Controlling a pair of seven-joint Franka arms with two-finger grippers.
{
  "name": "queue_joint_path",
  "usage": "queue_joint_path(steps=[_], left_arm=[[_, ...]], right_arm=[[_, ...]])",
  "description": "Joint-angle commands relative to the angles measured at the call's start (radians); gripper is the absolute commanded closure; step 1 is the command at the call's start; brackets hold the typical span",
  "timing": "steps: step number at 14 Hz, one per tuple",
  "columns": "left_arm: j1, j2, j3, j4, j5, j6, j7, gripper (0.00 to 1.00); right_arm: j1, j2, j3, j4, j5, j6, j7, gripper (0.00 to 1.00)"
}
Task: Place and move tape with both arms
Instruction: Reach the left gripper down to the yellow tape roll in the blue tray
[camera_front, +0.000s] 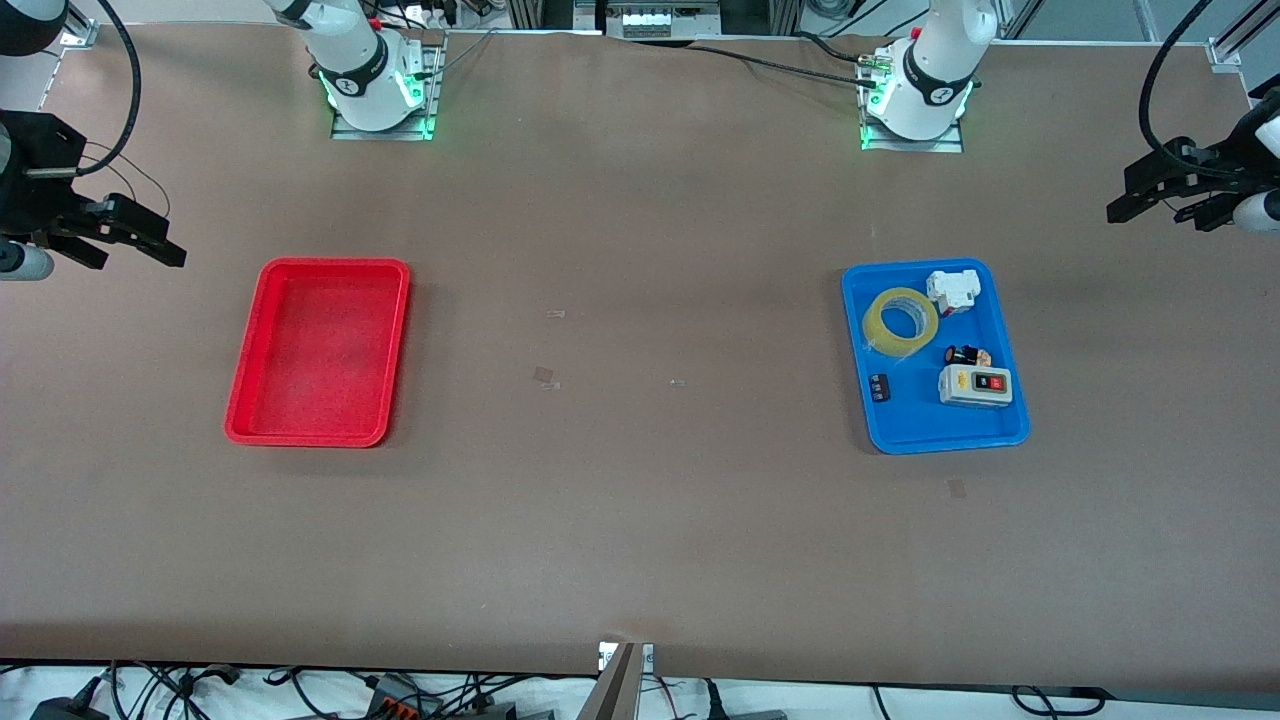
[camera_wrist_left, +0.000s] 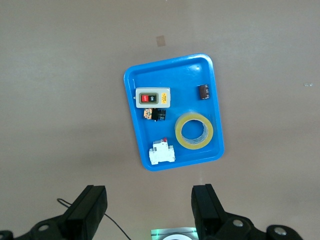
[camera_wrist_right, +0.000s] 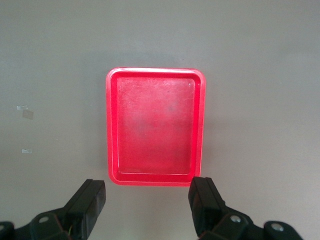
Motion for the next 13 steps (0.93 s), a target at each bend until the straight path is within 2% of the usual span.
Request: queue_joint_path(steps=[1,6,9,13], left_arm=[[0.009,-0.008,-0.014,-0.014,0.034,0.024,-0.037,0.0],[0.01,0.006,-0.016,-0.038,0.037,0.025,-0.071,0.0],[0.01,0.007,-0.02,-0.211,0.038,0.11,-0.066,0.0],[0.012,0.035,-0.055,-0.458,0.035,0.38,-0.065,0.0]], right_arm=[[-0.003,-0.019,0.001,0.006,0.005,-0.024,-0.016,0.0],[-0.002,-0.014,0.002,0.013,0.005,-0.025,-0.015,0.0],[-0.002,-0.011,0.002,0.012,0.005,-0.028,-0.015,0.0],[0.005,-0.008,0.005,0.01,0.005,-0.028,-0.002,0.0]])
